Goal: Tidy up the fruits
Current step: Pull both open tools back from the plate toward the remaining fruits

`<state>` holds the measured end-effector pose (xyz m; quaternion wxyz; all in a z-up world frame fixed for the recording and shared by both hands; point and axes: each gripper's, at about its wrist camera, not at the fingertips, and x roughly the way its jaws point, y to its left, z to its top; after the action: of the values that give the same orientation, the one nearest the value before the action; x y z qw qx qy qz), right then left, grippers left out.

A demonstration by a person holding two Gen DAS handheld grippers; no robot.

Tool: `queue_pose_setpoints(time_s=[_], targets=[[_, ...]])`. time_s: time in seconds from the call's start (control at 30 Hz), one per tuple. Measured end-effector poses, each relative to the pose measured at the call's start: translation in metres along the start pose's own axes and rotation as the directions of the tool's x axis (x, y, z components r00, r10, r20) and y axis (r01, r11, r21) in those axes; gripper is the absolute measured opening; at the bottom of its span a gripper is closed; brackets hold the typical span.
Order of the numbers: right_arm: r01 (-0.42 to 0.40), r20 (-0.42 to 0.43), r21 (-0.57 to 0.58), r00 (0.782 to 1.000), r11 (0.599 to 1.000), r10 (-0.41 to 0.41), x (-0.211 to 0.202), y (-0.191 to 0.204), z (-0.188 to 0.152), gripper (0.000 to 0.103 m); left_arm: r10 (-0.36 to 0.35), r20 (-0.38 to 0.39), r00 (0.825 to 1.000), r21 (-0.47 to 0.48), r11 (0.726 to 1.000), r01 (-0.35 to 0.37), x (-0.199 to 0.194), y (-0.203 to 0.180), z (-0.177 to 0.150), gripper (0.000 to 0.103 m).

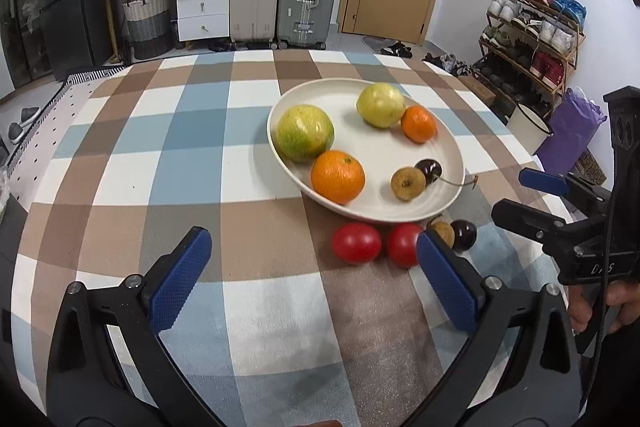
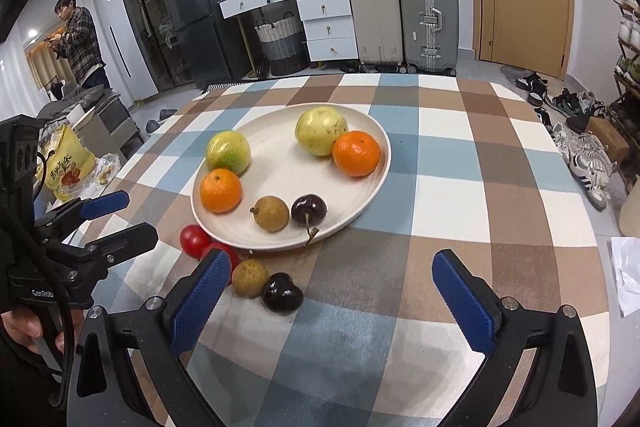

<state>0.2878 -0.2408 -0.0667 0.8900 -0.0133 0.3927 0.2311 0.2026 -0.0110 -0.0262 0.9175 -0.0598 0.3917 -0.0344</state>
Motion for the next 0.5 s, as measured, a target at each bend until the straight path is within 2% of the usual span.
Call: queue_pose_setpoints(time_s=[0.5], targets=[[-0.014, -0.07, 0.002, 0.997, 1.0, 0.014, 0.018, -0.003, -0.015, 0.102, 0.018, -0.062, 0.998, -0.007, 1.0, -0.018, 0.026, 0.001, -0.009, 0.102]])
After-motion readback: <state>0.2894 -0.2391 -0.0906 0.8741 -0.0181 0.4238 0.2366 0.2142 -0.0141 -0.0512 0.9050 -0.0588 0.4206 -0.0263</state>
